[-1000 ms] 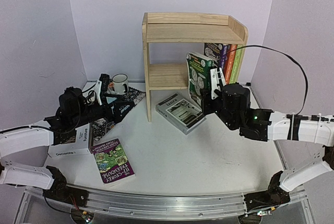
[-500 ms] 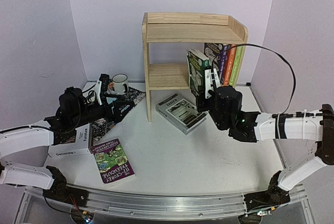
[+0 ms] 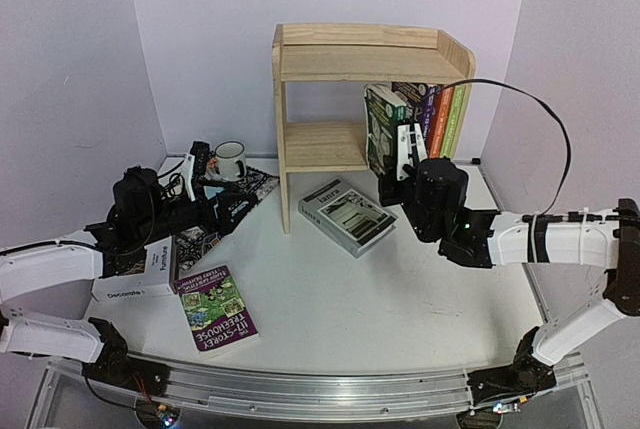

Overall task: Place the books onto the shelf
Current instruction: Place the book on the shelf.

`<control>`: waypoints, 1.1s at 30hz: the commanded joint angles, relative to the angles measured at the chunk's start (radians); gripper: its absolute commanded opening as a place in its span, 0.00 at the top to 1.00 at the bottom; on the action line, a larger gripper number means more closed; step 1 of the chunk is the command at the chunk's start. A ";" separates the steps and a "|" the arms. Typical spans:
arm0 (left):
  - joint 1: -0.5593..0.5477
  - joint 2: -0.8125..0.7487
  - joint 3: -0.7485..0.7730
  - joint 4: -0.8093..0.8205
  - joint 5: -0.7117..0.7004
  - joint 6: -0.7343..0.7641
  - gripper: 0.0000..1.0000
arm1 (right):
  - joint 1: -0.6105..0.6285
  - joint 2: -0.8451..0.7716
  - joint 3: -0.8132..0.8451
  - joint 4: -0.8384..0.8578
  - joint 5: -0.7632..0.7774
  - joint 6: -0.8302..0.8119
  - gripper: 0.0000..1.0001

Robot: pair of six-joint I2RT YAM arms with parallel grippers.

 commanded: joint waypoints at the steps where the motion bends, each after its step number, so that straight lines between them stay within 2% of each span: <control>1: 0.003 -0.012 0.030 0.028 -0.010 0.012 0.01 | -0.023 -0.007 0.080 0.159 0.020 0.016 1.00; 20: 0.004 -0.039 0.016 0.024 -0.014 0.016 0.01 | -0.024 -0.039 0.091 0.158 -0.003 0.005 1.00; 26: 0.003 -0.041 0.015 0.022 -0.015 0.016 0.01 | -0.024 -0.085 0.144 -0.055 -0.036 0.061 1.00; 33: 0.003 -0.030 0.017 0.022 -0.010 0.012 0.01 | -0.023 -0.112 0.114 -0.064 -0.024 0.095 1.00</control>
